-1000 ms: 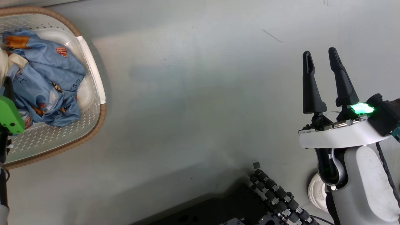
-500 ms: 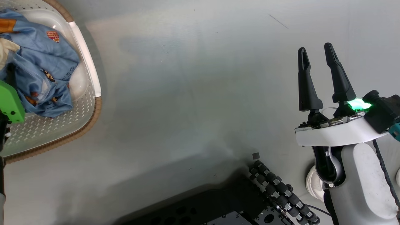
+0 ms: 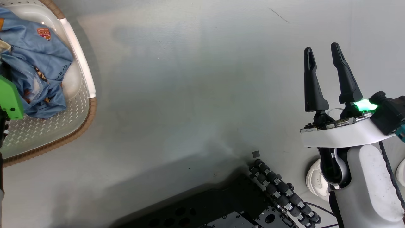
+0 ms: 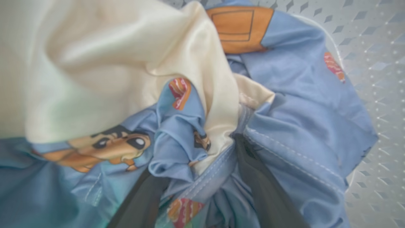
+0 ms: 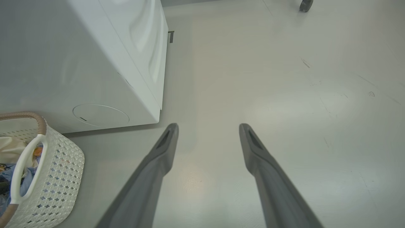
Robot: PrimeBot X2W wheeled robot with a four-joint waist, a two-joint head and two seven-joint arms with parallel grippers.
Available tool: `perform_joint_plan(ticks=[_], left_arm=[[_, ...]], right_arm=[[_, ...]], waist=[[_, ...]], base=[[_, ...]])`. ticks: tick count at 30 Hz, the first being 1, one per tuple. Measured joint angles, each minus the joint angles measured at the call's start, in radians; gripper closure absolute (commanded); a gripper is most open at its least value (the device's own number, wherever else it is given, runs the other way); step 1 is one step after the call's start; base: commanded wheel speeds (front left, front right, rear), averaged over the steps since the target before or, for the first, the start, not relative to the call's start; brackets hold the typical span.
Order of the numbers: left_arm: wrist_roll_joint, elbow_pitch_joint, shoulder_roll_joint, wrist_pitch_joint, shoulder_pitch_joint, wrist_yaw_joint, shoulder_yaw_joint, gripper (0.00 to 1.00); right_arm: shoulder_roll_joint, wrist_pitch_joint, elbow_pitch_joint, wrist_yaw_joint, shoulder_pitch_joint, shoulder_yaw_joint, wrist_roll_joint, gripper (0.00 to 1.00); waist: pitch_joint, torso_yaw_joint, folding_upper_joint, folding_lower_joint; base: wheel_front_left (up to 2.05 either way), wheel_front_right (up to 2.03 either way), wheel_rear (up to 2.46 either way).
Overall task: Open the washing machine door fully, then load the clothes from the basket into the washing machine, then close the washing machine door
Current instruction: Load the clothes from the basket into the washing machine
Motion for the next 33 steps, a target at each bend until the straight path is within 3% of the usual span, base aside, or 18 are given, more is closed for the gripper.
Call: perform_joint_plan(ticks=[2,3,4,16,26,33], left_arm=[[0.000,0.010,-0.003,-0.005,-0.008,-0.001,-0.007,0.56],[0.003,0.012,-0.005,-0.015,-0.012,-0.001,-0.010,0.93],[0.005,0.014,-0.007,-0.024,-0.016,-0.001,-0.011,1.00],[-0.018,0.102,-0.118,-0.161,-0.027,-0.001,-0.018,1.00],[-0.049,0.155,-0.222,-0.322,0.027,-0.001,-0.011,1.00],[-0.056,0.180,-0.260,-0.408,0.063,-0.001,-0.012,1.00]], right_arm=[[0.000,0.000,0.000,0.000,0.000,0.000,-0.004,0.00],[0.000,0.000,0.000,0.000,0.000,-0.001,-0.007,0.00],[0.000,0.000,0.000,0.000,-0.001,-0.002,-0.007,0.00],[0.000,0.000,0.012,0.000,-0.032,-0.079,-0.038,0.00],[-0.007,0.000,0.026,0.000,-0.044,-0.143,-0.053,0.00],[-0.013,0.000,0.040,0.000,-0.036,-0.162,-0.057,0.00]], waist=[[0.000,0.000,0.0000,0.0000],[0.000,0.001,0.0001,0.0000],[0.000,0.002,0.0000,0.0000],[-0.046,0.044,0.0000,0.0000],[-0.155,0.121,0.0000,0.0000],[-0.249,0.181,0.0000,0.0000]], base=[[0.00,0.00,0.00],[0.00,0.00,0.00],[0.00,0.00,0.00],[0.00,0.00,0.00],[0.00,0.00,0.00],[0.00,0.00,0.00]])
